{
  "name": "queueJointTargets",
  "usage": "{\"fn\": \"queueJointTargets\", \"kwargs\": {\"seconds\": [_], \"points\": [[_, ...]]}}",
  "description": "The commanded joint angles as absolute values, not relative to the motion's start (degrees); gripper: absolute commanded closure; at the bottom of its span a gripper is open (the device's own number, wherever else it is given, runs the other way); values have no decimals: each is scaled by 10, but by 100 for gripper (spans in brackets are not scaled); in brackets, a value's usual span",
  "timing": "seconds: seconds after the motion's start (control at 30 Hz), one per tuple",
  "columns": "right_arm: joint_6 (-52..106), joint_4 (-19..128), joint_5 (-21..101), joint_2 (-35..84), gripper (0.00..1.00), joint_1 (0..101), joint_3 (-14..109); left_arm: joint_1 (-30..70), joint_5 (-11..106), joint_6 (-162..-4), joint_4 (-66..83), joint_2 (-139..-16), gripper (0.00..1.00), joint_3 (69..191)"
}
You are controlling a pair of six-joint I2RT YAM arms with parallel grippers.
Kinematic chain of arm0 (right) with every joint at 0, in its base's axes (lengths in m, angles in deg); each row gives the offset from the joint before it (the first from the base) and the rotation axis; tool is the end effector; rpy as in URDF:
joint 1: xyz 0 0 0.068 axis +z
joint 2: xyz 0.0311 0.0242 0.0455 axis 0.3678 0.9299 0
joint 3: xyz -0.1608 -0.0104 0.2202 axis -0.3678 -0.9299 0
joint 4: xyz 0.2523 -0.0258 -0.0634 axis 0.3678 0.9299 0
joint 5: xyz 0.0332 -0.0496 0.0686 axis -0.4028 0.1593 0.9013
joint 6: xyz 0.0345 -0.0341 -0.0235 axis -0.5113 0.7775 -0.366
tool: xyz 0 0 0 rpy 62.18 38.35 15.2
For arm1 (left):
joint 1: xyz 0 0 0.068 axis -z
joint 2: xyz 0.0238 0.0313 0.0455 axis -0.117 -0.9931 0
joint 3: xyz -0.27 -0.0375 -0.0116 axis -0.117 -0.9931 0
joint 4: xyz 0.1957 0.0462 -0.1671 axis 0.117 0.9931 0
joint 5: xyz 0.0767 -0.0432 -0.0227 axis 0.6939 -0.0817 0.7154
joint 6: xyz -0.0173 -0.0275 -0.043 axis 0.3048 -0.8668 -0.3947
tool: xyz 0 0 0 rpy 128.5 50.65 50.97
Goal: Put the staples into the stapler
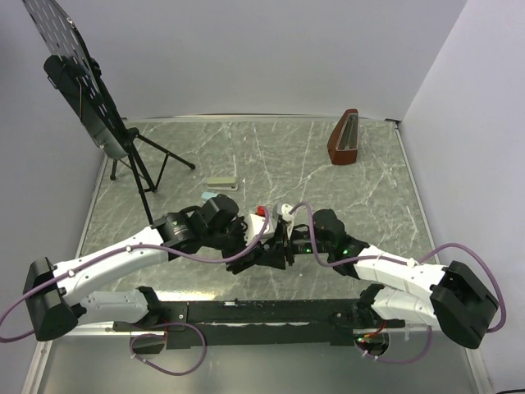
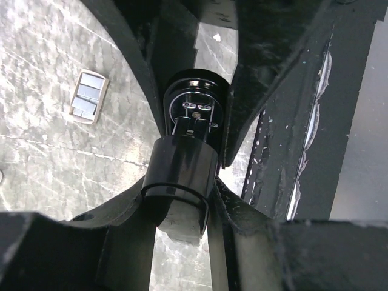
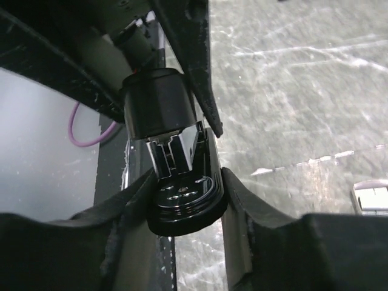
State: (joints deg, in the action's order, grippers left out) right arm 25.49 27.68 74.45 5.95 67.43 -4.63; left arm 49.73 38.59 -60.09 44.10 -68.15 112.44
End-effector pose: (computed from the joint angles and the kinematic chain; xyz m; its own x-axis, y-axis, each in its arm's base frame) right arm 0.1390 0.1775 0.2186 -0.2925 -0.1479 -0.9448 -0.9560 0.0692 0.2851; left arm 0.1241 -0.2062 0.2912 -0.1957 0.6390 -0.7439 0.9713 0.2311 -0.0571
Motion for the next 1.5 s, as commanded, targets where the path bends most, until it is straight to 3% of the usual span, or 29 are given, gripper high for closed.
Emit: {"fn": "queueJointTargets", "kwargs": {"seconds": [0.0,0.03,0.13,0.4,0.63,0.9,1.07,1.1,1.17,1.2,1.3,1.37,1.47], "points": [[270,260,755,47,70,677,-30,499,351,-592,381,-635,99,1128],[269,260,755,44,82,676,-31,499,348,-592,380,-632,99,1125],[267,262,758,32,100,676,-30,498,347,-596,370,-619,99,1123],[232,232,728,-11,100,650,-59,473,390,-632,321,-563,99,1099],[121,105,728,-52,100,574,-137,442,414,-686,258,-509,99,1054],[108,116,718,-90,100,560,-147,421,465,-753,200,-478,99,1015],[131,171,754,-90,100,558,-130,420,412,-753,193,-468,99,1002],[147,178,768,-88,80,557,-116,420,401,-747,199,-472,99,1007],[158,187,799,-80,54,561,-103,420,366,-731,217,-487,99,1015],[178,205,805,-78,34,564,-86,420,351,-727,222,-499,99,1024],[230,258,827,-63,11,578,-41,420,297,-699,236,-520,99,1040],[251,268,843,-47,4,582,-23,420,275,-688,244,-529,99,1046],[268,290,878,-21,2,585,15,420,252,-675,255,-543,99,1066]]}}
